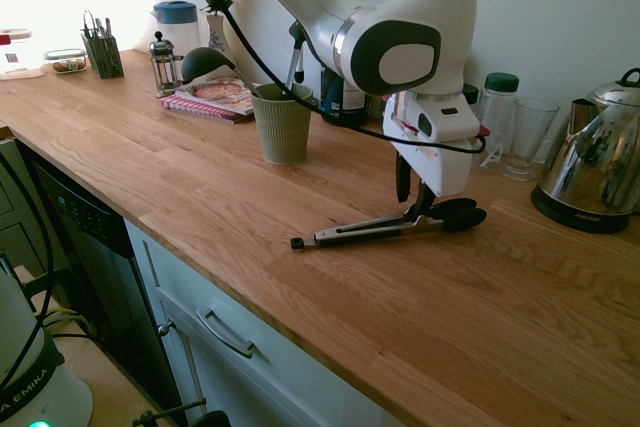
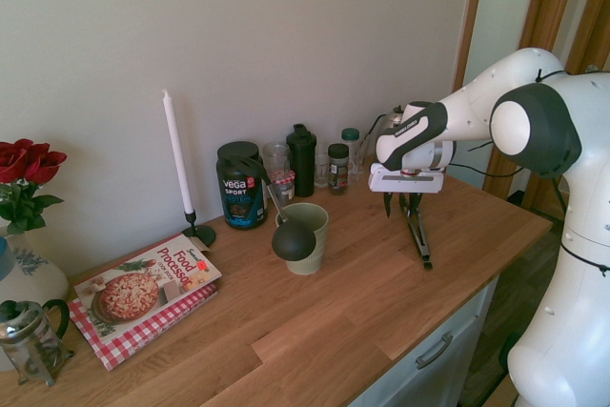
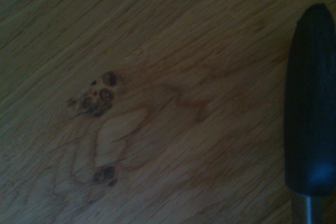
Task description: Put the tongs back in the holder
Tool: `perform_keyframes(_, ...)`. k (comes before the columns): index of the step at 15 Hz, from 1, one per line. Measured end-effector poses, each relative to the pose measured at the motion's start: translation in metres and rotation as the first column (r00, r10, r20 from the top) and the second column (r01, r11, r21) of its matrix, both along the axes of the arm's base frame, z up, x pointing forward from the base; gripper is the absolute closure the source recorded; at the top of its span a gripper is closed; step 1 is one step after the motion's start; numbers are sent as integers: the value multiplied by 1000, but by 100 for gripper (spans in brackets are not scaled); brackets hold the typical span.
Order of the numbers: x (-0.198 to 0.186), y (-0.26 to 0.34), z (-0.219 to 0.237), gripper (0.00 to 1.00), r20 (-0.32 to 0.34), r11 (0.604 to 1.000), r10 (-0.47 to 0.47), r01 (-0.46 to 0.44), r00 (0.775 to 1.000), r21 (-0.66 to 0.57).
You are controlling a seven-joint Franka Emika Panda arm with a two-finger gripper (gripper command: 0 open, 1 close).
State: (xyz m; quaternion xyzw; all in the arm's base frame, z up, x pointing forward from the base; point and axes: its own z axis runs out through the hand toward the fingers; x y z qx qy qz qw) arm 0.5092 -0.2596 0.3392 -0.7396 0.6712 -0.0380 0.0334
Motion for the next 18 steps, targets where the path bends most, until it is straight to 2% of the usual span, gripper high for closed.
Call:
perform_keyframes(14, -3, -6, -1, 100, 6, 1000, 2, -2, 1000, -2)
perform_keyframes(16, -3, -5, 10, 100, 23, 1000, 5, -5, 1000, 4)
perform_keyframes(18, -5, -1, 40, 100, 47, 1000, 23, -24, 999, 10)
